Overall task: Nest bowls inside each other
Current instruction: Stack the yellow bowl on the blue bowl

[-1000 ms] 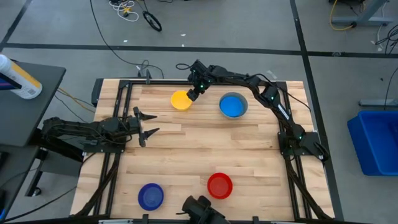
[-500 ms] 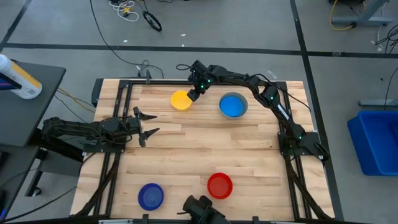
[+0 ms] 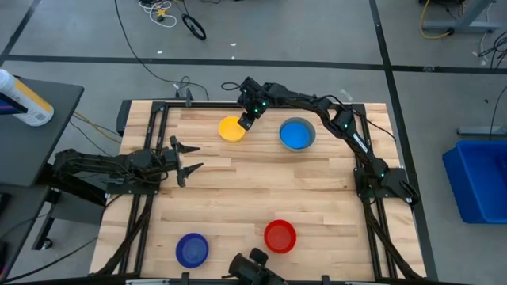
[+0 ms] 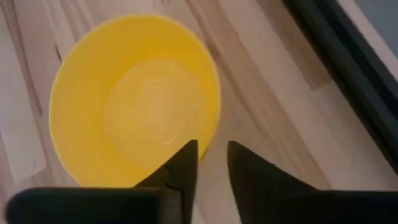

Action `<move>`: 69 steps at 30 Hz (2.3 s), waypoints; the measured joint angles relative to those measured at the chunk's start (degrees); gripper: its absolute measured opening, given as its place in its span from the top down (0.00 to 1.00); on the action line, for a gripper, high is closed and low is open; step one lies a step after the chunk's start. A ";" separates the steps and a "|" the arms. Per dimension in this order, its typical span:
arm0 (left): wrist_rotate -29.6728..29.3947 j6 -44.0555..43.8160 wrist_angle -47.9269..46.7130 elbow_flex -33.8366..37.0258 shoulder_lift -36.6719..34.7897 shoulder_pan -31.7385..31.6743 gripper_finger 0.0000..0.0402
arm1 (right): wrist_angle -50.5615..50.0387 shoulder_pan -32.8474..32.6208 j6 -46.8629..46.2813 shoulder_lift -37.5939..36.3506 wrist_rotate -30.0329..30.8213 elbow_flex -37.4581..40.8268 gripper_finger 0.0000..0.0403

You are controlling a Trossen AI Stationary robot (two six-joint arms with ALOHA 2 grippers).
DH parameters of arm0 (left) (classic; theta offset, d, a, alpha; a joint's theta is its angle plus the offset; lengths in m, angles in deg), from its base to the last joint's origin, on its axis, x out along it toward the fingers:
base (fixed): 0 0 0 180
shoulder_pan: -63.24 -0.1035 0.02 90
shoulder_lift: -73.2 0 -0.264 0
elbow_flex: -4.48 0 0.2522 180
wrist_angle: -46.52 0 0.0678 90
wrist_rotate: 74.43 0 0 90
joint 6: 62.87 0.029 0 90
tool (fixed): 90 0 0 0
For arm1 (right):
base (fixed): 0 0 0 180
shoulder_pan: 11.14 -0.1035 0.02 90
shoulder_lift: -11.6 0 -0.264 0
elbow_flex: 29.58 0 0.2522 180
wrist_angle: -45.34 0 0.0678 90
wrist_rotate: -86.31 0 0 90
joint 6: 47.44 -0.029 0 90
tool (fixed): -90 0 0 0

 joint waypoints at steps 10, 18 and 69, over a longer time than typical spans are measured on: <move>0.00 -0.68 -1.39 0.00 0.00 0.02 0.29 | -1.72 0.06 0.91 -0.08 -1.48 -2.22 0.97; -0.01 -0.66 -1.42 -0.01 -0.01 0.02 0.29 | -5.29 -0.23 -0.57 -0.12 -1.64 -2.22 0.80; 1.07 -0.94 -0.05 0.00 0.00 0.01 0.29 | -12.32 4.23 -3.96 7.07 -13.22 -8.95 0.38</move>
